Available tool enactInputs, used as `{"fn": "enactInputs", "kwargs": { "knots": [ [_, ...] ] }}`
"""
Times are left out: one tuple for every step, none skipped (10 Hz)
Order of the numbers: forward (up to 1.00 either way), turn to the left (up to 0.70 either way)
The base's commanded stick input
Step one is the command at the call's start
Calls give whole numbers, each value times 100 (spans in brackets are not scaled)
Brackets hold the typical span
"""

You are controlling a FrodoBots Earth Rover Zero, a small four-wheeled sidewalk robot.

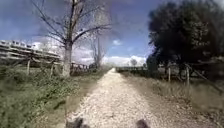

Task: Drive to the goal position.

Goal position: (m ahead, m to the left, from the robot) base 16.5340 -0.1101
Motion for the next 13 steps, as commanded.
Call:
{"fn": "enactInputs", "kwargs": {
  "knots": [
    [70, 0],
    [70, 0],
    [70, 0],
    [70, 0],
    [70, 0],
    [70, 0],
    [70, 0],
    [70, 0],
    [70, 0],
    [70, 0],
    [70, 0],
    [70, 0],
    [70, 0]
  ]
}}
